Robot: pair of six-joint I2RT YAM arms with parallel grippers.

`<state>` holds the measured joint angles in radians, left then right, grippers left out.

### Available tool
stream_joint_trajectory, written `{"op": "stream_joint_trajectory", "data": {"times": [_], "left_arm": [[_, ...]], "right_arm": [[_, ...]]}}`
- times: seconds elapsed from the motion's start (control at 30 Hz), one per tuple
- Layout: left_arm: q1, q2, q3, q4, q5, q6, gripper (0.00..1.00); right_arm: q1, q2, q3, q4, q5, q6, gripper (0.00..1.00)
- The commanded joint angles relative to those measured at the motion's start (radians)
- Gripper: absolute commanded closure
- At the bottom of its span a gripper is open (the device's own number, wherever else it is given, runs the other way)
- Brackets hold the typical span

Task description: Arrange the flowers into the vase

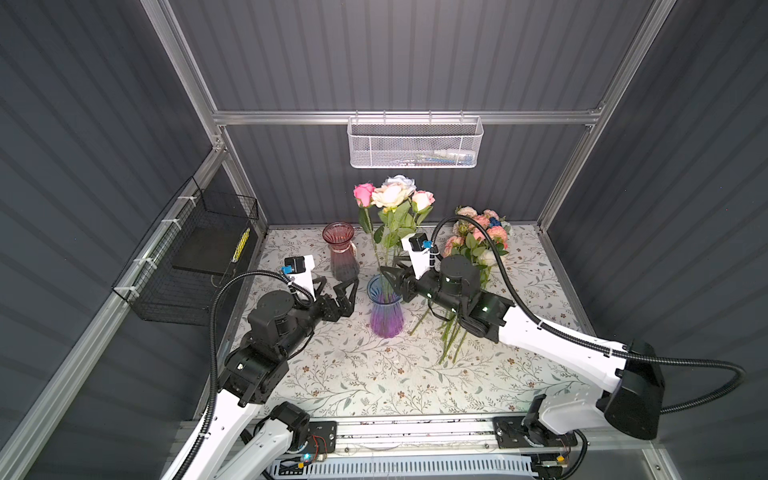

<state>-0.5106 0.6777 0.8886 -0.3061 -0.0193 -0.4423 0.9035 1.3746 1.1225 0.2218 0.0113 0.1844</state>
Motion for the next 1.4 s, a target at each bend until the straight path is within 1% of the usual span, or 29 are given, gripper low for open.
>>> {"op": "stream_joint_trajectory", "data": {"times": [0.0,0.1,0.27,0.47,0.57,0.63,0.67,0.73,0.8,0.9,0.93,1.0,1.07,1.1,1.27,1.37], "left_arm": [[0.004,0.002,-0.007,0.026,0.006,-0.006,0.00],[0.004,-0.001,-0.009,0.027,0.002,-0.005,0.00],[0.004,0.010,-0.005,0.031,0.000,-0.001,0.00],[0.004,0.018,-0.012,0.040,-0.016,-0.003,0.00],[0.004,0.016,-0.023,0.041,-0.022,-0.005,0.00],[0.004,0.015,-0.027,0.039,-0.024,-0.006,0.00],[0.004,0.015,-0.030,0.038,-0.023,-0.007,0.00],[0.004,0.014,-0.032,0.036,-0.022,-0.007,0.00],[0.004,0.015,-0.032,0.032,-0.021,-0.008,0.00],[0.004,0.013,-0.032,0.025,-0.018,-0.009,0.00],[0.004,0.013,-0.032,0.022,-0.016,-0.009,0.00],[0.004,0.011,-0.034,0.016,-0.016,-0.009,0.00],[0.004,0.010,-0.031,0.012,-0.016,-0.010,0.00],[0.004,0.009,-0.032,0.010,-0.015,-0.011,0.00],[0.004,-0.001,-0.036,0.000,-0.019,-0.011,0.00],[0.004,-0.005,-0.030,-0.008,-0.021,-0.010,0.00]], "right_arm": [[0.009,-0.092,-0.030,-0.026,-0.006,0.034,0.43],[0.011,-0.167,-0.074,-0.056,-0.017,0.068,0.39],[0.010,-0.312,-0.150,-0.125,0.000,0.119,0.36],[0.010,-0.450,-0.242,-0.236,0.035,0.193,0.35],[0.003,-0.470,-0.279,-0.369,0.152,0.262,0.40],[-0.030,-0.462,-0.303,-0.426,0.166,0.311,0.43],[-0.060,-0.454,-0.318,-0.448,0.153,0.349,0.45],[-0.141,-0.424,-0.345,-0.473,0.089,0.412,0.48],[-0.238,-0.375,-0.360,-0.500,0.027,0.476,0.53],[-0.354,-0.282,-0.362,-0.508,-0.053,0.496,0.58],[-0.376,-0.262,-0.357,-0.509,-0.065,0.497,0.59],[-0.424,-0.168,-0.341,-0.497,-0.089,0.493,0.61],[-0.456,-0.102,-0.316,-0.496,-0.095,0.491,0.63],[-0.466,-0.072,-0.303,-0.502,-0.075,0.496,0.65],[-0.518,0.035,-0.279,-0.455,-0.049,0.509,0.67],[-0.537,0.081,-0.251,-0.453,-0.011,0.508,0.69]]}}
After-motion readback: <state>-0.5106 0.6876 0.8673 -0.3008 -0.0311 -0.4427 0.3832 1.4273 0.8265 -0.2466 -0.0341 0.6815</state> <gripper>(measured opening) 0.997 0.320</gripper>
